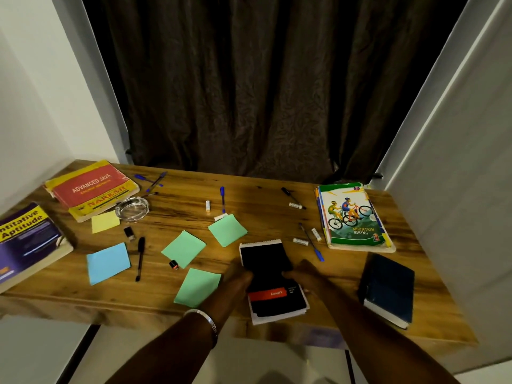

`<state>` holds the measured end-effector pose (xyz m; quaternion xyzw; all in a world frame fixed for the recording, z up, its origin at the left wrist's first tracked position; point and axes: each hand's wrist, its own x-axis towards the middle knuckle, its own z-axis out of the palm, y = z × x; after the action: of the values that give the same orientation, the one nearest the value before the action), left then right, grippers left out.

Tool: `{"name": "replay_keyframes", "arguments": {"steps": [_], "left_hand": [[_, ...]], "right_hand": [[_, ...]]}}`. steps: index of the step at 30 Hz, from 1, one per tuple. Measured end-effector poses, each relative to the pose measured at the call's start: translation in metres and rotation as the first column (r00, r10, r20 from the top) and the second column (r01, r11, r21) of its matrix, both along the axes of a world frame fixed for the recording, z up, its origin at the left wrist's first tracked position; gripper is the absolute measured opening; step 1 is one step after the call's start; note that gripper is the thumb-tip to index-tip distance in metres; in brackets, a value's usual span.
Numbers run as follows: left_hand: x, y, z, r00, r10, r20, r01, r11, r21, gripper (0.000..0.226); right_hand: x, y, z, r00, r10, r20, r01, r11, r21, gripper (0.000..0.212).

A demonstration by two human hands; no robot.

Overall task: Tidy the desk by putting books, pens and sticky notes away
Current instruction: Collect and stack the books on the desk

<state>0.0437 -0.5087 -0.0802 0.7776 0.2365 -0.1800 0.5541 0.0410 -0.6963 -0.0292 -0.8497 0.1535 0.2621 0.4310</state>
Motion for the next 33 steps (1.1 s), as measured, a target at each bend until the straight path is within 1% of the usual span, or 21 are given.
{"name": "replay_keyframes", "arguments": {"steps": [2,3,4,7,10,13,16,17,19,21,23,25,28,30,31,33], "left_hand": [[-0.002,0.003,0.003,1.0,-0.024,0.014,0.023,0.996,0.09,0.034],[0.0,0.005,0.0,0.999,-0.03,0.011,0.029,0.993,0.117,0.037],[-0.001,0.006,0.004,0.999,-0.031,0.011,0.029,0.99,0.14,0.039],[-0.004,0.007,0.013,0.999,-0.035,0.032,0.027,0.973,0.231,0.037],[-0.002,0.005,0.018,0.999,-0.031,0.021,0.025,0.964,0.266,0.033],[0.001,0.003,0.016,1.0,-0.009,0.015,0.005,0.978,0.21,0.032],[0.003,0.002,0.015,1.0,0.017,0.01,-0.018,0.987,0.159,0.036],[0.003,0.003,0.015,0.999,0.032,0.02,-0.034,0.989,0.143,0.038],[0.004,0.004,0.014,0.998,0.058,0.039,-0.062,0.992,0.108,0.04],[0.011,0.006,0.007,0.999,0.031,0.04,-0.034,0.996,0.077,0.034],[0.021,0.008,-0.002,0.998,0.015,0.059,-0.015,1.0,0.011,0.023],[0.026,0.006,0.006,0.997,-0.004,0.081,0.005,1.0,-0.02,0.016],[0.025,-0.008,0.035,0.997,-0.002,0.083,0.017,0.984,-0.177,0.013],[0.03,-0.021,0.049,0.999,-0.012,0.046,0.025,0.962,-0.272,0.015],[0.033,-0.029,0.054,1.0,-0.006,0.029,0.015,0.949,-0.313,0.02],[0.044,-0.05,0.065,0.999,-0.003,0.051,0.02,0.941,-0.337,0.03]], "right_hand": [[-0.001,0.005,0.001,1.0,-0.022,-0.003,0.022,1.0,0.013,0.053],[-0.001,0.007,0.0,1.0,-0.021,0.006,0.021,1.0,0.002,0.051],[0.0,0.007,-0.002,1.0,-0.017,0.024,0.017,1.0,-0.013,0.044],[0.001,0.006,-0.002,0.996,-0.03,0.087,0.031,0.999,-0.011,0.014],[0.001,0.007,0.0,0.991,-0.042,0.129,0.043,0.999,-0.004,0.01],[0.007,0.005,-0.007,0.99,-0.06,0.128,0.056,0.998,0.03,0.024],[0.008,0.005,-0.013,0.988,-0.124,0.096,0.11,0.984,0.137,0.044],[0.009,0.006,-0.013,0.984,-0.151,0.095,0.134,0.977,0.167,0.046],[0.012,0.005,-0.016,0.981,-0.143,0.13,0.116,0.974,0.194,0.038],[0.016,0.003,-0.015,0.973,-0.12,0.197,0.08,0.976,0.201,0.032],[0.015,0.003,-0.004,0.961,-0.182,0.208,0.131,0.963,0.237,0.027],[0.019,-0.003,0.004,0.955,-0.212,0.206,0.154,0.951,0.267,0.027],[0.028,-0.015,0.017,0.938,-0.259,0.229,0.178,0.93,0.322,0.035],[0.036,-0.027,0.02,0.928,-0.295,0.227,0.212,0.92,0.328,0.034],[0.039,-0.033,0.024,0.925,-0.307,0.223,0.224,0.917,0.331,0.034],[0.047,-0.051,0.028,0.912,-0.34,0.231,0.255,0.909,0.33,0.035]]}}
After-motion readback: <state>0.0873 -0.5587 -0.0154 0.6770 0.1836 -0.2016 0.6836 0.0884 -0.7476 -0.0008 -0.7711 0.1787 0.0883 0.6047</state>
